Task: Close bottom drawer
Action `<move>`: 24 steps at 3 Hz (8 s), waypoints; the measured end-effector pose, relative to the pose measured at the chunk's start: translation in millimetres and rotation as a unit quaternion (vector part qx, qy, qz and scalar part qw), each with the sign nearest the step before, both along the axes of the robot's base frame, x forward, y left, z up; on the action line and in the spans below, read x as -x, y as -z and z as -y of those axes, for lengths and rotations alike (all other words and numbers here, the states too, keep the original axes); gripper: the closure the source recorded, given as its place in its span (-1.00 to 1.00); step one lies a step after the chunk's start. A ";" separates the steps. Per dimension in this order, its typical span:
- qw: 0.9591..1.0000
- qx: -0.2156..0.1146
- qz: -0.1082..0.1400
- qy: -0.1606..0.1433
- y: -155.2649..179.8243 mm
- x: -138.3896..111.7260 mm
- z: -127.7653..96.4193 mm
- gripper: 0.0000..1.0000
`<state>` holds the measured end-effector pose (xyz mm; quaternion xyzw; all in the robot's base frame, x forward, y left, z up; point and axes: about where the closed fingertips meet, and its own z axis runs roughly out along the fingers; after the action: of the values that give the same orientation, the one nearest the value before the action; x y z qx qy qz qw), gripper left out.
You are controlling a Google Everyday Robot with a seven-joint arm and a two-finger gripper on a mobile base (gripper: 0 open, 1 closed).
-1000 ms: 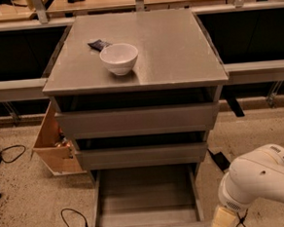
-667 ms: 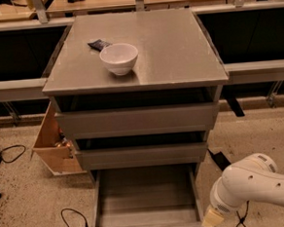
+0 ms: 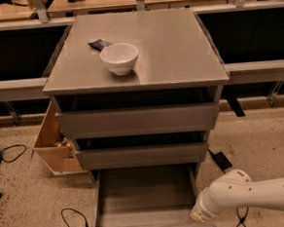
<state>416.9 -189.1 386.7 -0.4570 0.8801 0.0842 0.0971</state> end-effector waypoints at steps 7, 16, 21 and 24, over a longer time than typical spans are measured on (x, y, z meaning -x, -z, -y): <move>0.991 -0.098 -0.076 0.046 258.1 60.6 -50.9 1.00; 0.983 -0.133 0.125 -0.017 244.5 -105.1 -101.5 1.00; 0.978 -0.148 0.147 -0.015 264.8 -191.7 -109.7 1.00; 0.978 -0.145 0.150 -0.010 266.1 -200.4 -101.4 1.00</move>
Offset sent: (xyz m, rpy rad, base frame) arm 0.0097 0.0137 -0.0364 0.0367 0.0083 -0.0142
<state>617.3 -87.7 120.6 -0.4545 0.8292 0.1418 0.2927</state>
